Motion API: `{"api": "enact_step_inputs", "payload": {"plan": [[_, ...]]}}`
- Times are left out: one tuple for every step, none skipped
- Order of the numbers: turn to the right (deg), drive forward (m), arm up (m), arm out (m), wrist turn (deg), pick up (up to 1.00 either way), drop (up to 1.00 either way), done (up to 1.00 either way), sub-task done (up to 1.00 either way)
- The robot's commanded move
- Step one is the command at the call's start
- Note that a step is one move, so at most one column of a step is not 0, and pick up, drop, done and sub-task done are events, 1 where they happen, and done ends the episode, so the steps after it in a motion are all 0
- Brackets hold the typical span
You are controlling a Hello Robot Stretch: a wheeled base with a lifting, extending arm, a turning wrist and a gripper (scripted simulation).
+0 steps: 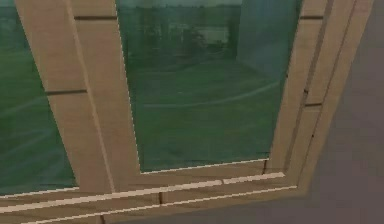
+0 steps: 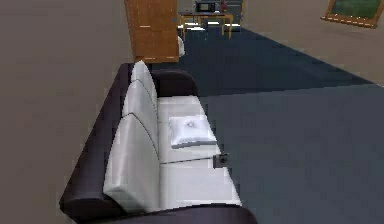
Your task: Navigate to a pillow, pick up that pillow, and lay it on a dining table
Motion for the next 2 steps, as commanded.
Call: {"api": "enact_step_inputs", "payload": {"plan": [[-45.0,0.00,0.00,0.00,0.0,0.00,0.00,0.00,0.00],[-45.0,0.00,0.00,0.00,0.0,0.00,0.00,0.00,0.00]]}}
